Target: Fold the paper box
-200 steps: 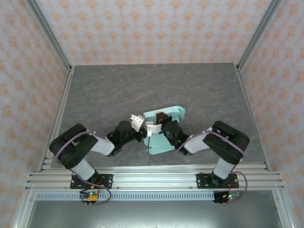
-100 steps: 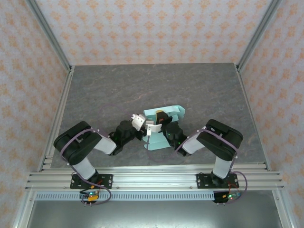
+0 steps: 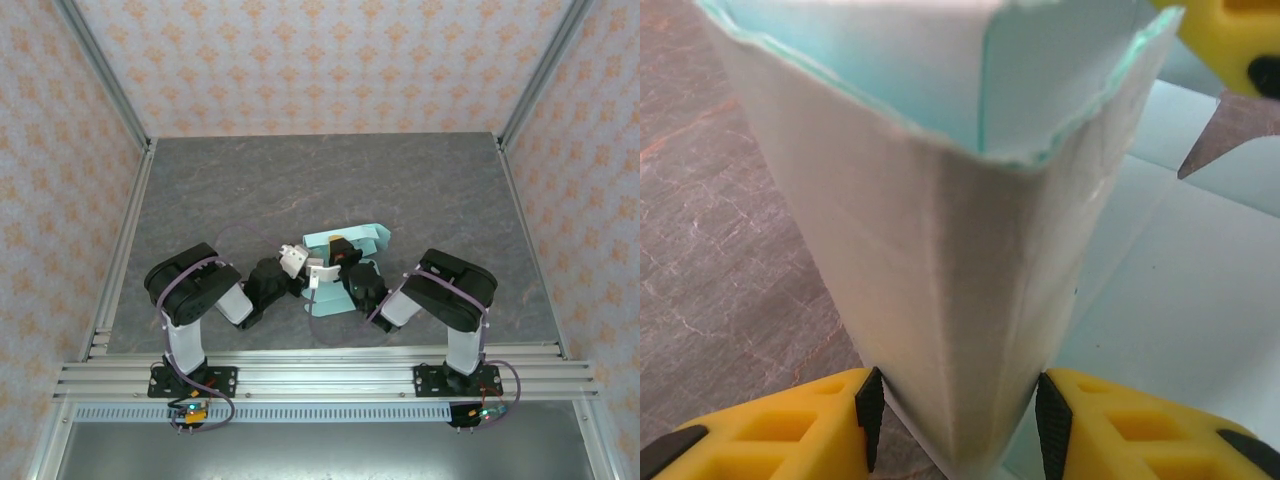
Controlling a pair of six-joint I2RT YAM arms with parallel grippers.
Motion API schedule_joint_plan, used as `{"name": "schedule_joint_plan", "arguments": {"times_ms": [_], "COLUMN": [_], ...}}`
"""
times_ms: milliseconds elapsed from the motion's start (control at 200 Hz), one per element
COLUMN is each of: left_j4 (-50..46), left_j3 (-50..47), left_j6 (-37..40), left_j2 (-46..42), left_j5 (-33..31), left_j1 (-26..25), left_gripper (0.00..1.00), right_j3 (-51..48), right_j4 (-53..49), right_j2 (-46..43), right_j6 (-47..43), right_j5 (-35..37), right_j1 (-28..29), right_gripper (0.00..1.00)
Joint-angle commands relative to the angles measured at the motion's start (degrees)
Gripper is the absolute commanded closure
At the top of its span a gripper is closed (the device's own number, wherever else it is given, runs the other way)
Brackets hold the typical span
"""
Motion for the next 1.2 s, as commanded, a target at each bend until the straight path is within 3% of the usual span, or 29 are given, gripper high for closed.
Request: {"name": "schedule_joint_plan", "arguments": {"times_ms": [0, 165, 200, 325, 506, 581, 681, 726, 856, 1011, 1191], "left_j4": [4.91, 4.84, 4.45, 4.08, 4.61, 4.60, 4.43, 4.27, 4.58, 4.45, 4.50], "left_j3": [1.03, 2.99, 3.57, 5.04, 5.48, 5.67, 6.10, 6.50, 7.35, 7.48, 7.26], "left_j6": [1.36, 1.54, 1.61, 2.31, 2.56, 2.85, 2.85, 3.02, 2.95, 3.11, 2.26], "left_j2": [-0.96, -2.16, -2.23, -0.28, 2.28, 2.28, 3.96, 4.52, 6.07, 6.37, 6.75], "left_j5": [-0.35, -0.65, -0.07, 1.18, -0.58, -1.47, -1.97, -1.54, -1.13, -1.08, -1.27], "left_j1": [-0.49, -0.60, -0.58, -1.01, -1.46, -1.44, -1.46, -1.46, -1.38, -1.30, -1.29], "left_gripper": [0.53, 0.61, 0.69, 0.79, 0.83, 0.83, 0.84, 0.84, 0.84, 0.84, 0.81], "right_j3": [-1.31, -2.74, -3.10, -3.74, -5.98, -6.75, -6.27, -5.76, -4.82, 0.36, 15.57], "right_j4": [-0.27, -0.28, -0.48, -0.85, -6.15, -11.53, -27.49, -35.62, -50.11, -60.38, -73.68], "right_j2": [0.65, -1.56, -2.19, -4.39, -10.93, -16.45, -26.55, -31.36, -42.17, -48.26, -42.63], "right_j6": [1.94, 4.33, 5.07, 7.25, 11.26, 16.32, 23.41, 25.57, 31.01, 49.61, 78.69], "right_j5": [-0.15, -1.05, -1.25, -1.63, -5.37, -8.17, -13.21, -16.06, -22.17, -32.36, -36.75], "right_j1": [0.44, 0.49, 0.49, 0.49, 0.49, 0.49, 0.45, 0.38, -0.07, -8.55, -21.04], "right_gripper": [0.92, 0.85, 0.83, 0.81, 0.62, 0.56, 0.50, 0.41, 0.38, 0.32, 0.34]}}
